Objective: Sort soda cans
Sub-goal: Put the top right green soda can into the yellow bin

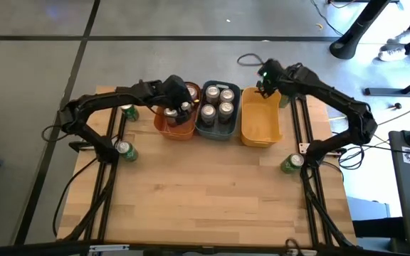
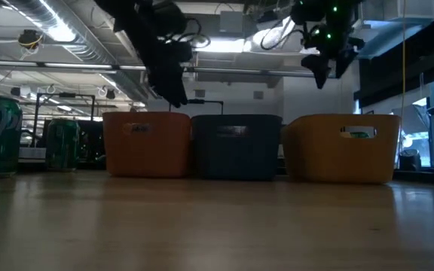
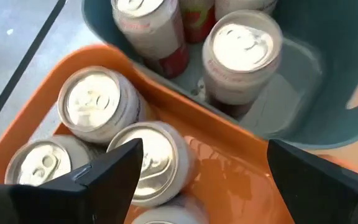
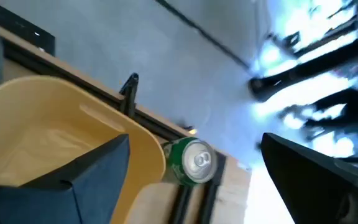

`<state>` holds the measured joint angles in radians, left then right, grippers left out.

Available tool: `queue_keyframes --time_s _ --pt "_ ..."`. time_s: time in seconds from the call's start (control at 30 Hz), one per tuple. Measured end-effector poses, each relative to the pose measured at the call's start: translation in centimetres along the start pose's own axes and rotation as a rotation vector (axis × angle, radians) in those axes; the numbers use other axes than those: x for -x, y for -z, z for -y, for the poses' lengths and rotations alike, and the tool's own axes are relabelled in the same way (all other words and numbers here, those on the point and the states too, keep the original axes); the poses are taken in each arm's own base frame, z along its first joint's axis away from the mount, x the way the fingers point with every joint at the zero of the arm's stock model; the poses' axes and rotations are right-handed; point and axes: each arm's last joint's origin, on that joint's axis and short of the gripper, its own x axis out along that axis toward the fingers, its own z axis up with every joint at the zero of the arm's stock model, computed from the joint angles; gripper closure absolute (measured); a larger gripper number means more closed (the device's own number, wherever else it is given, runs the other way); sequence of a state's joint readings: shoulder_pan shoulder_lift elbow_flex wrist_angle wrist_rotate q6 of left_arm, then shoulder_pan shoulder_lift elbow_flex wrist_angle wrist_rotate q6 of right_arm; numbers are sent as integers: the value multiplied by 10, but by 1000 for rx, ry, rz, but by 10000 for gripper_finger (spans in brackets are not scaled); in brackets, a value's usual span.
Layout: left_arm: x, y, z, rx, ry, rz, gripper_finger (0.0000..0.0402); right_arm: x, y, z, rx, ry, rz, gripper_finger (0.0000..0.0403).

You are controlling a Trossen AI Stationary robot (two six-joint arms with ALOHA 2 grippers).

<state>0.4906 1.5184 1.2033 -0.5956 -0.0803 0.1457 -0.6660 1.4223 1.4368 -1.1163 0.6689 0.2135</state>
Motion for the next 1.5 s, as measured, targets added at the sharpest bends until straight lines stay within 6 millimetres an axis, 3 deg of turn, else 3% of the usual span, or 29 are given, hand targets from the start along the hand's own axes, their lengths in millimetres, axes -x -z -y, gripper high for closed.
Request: queue_keyframes --time_s 0.3,0.47,0.67,0.97,1.5 --pt "-21 21 -2 75 -9 18 70 -59 -6 54 -168 -91 -158 43" --pt "-22 29 0 106 4 48 70 -87 -6 66 -208 -164 -217 43" --pt "-15 28 6 93 18 66 70 -109 -7 58 -124 -203 -263 43" --pt "-10 27 19 36 46 68 70 -122 7 52 318 -182 -436 43" --pt "-9 28 27 -17 64 56 70 -146 10 41 410 -146 -521 43"
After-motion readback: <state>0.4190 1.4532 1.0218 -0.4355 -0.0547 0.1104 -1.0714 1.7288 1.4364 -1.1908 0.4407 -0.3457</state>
